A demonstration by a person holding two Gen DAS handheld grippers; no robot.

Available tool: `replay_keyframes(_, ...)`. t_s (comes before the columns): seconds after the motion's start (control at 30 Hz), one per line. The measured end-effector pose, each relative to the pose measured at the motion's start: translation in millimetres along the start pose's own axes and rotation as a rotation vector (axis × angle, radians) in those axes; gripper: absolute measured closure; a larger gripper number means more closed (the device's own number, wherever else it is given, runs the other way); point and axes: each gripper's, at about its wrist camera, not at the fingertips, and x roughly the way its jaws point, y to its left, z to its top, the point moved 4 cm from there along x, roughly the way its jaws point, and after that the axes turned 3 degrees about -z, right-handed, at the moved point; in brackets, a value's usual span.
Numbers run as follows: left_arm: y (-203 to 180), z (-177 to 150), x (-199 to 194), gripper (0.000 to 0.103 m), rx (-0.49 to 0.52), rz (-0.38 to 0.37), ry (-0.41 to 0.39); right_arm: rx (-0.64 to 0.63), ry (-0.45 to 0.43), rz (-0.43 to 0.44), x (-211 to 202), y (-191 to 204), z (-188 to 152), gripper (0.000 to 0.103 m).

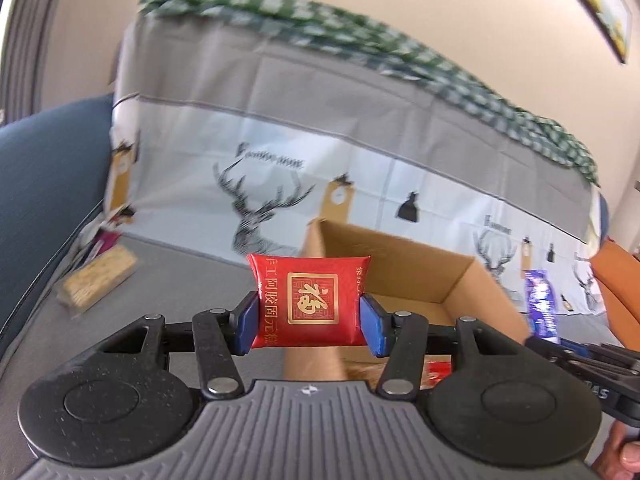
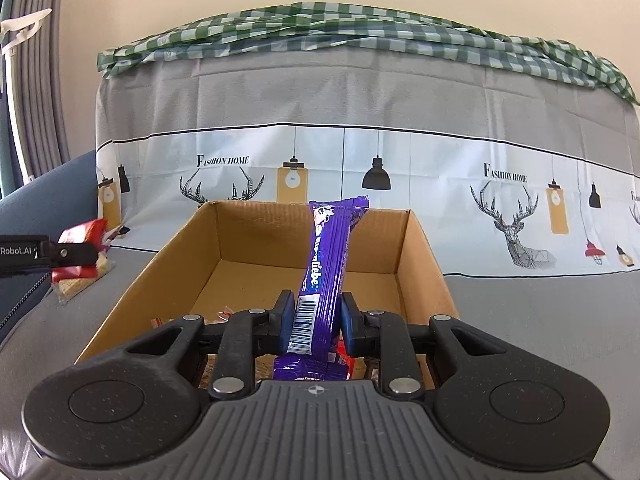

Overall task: Organize snacks
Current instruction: 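Carry the red packet and purple chocolate bar over the box with both tools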

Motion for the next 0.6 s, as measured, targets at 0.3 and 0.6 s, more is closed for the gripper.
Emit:
replay_keyframes(0.3,-37.3,3.1,-8.4,0.046,0.062,-0.1,-0.065,-0.01,-0.003,-0.008,1.0,-1.9,0.7,0.078)
replay_keyframes(0.6,-56.7,-2.7,-7.7,0.046,0.08,-0.162,-0.065,-0.029,-0.008,-0.021,2.4,2.6,1.2,0.078)
